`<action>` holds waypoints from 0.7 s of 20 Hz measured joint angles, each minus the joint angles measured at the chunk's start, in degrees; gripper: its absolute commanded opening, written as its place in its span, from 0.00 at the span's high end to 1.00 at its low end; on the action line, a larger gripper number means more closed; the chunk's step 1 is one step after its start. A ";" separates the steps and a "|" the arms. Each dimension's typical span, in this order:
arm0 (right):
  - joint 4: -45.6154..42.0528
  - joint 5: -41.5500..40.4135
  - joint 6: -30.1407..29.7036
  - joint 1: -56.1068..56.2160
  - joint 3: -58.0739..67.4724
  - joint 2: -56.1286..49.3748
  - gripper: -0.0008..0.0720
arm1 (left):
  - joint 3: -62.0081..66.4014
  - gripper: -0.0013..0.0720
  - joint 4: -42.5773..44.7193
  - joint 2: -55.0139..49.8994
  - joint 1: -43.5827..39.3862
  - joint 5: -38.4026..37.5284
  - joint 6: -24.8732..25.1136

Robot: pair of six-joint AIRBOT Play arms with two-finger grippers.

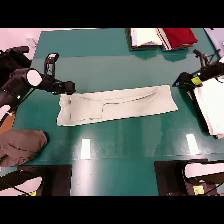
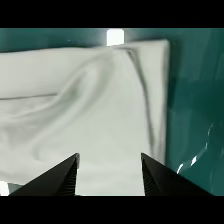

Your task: Fold the shirts.

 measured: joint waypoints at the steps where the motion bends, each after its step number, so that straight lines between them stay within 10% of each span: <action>1: 0.22 0.15 -0.79 -1.79 -1.25 -0.20 0.27 | 0.44 0.85 -0.81 -0.02 0.00 -0.79 -0.04; 9: 7.08 0.85 -6.60 -7.69 -8.83 -7.58 0.32 | 1.49 0.95 -6.45 -1.20 -5.90 0.76 -0.24; 13: 10.69 0.11 -8.92 -3.98 -7.37 -11.23 0.95 | 1.57 0.95 -8.90 -4.79 -11.65 5.11 -1.49; 14: 10.71 0.02 -9.53 -2.95 -6.49 -11.54 0.96 | 1.62 0.95 -10.10 -6.12 -12.85 6.36 -1.57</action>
